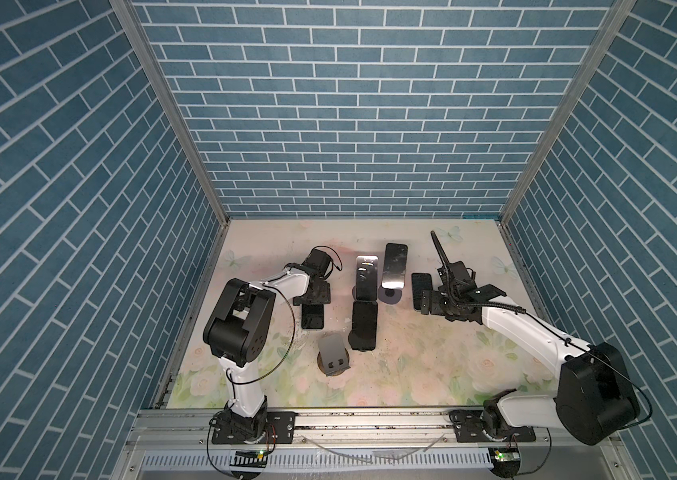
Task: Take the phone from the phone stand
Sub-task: 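Lower the black phone flat onto the table and open the left gripper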
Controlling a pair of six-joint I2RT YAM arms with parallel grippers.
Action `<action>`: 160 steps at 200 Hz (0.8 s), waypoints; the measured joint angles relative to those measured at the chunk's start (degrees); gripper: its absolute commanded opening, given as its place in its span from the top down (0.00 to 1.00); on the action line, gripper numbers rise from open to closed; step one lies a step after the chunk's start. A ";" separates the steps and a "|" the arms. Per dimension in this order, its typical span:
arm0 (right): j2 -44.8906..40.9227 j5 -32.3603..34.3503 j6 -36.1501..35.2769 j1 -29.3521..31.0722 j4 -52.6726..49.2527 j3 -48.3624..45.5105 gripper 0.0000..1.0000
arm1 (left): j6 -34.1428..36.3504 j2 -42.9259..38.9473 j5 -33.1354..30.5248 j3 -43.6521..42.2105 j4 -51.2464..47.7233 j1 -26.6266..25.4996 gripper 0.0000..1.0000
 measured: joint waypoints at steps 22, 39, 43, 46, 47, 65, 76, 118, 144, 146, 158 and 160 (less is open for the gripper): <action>-0.59 0.02 0.15 0.04 0.00 0.00 0.01 | -0.02 0.00 -0.33 0.00 -0.24 0.00 0.18; -0.81 0.02 0.17 0.11 0.02 0.00 0.01 | 0.00 0.00 -0.59 0.02 -0.33 0.00 0.16; -0.81 0.02 0.17 0.11 0.02 0.00 0.01 | 0.00 0.00 -0.61 0.02 -0.37 0.02 0.15; -0.81 0.02 0.20 0.11 0.02 0.00 0.01 | 0.00 -0.02 -0.70 0.02 -0.37 0.02 0.15; -0.81 0.02 0.17 0.11 0.02 0.00 0.01 | 0.00 -0.02 -0.70 0.02 -0.39 0.02 0.15; -0.81 0.02 0.20 0.11 0.02 0.00 0.01 | 0.02 -0.13 -0.90 0.02 -0.52 0.04 0.13; -0.81 0.02 0.20 0.13 0.00 0.00 0.01 | 0.02 -0.22 -0.98 0.02 -0.68 0.04 0.12; -0.81 0.02 0.20 0.28 0.02 0.00 0.01 | 0.00 -2.93 -1.11 -0.76 -2.03 0.04 0.10; -0.81 0.00 0.22 0.33 0.07 0.00 0.01 | -0.42 -7.28 -1.70 -1.84 -2.58 0.07 0.11; -0.81 0.00 0.22 0.33 0.07 0.00 0.01 | -0.44 -7.69 -1.75 -1.97 -2.58 0.07 0.10; -0.81 0.00 0.22 0.35 0.07 0.00 0.01 | -0.68 -9.79 -1.81 -2.69 -2.56 0.07 0.10; -0.81 0.00 0.22 0.35 0.07 0.00 0.01 | -0.70 -10.03 -1.81 -2.82 -2.54 0.07 0.10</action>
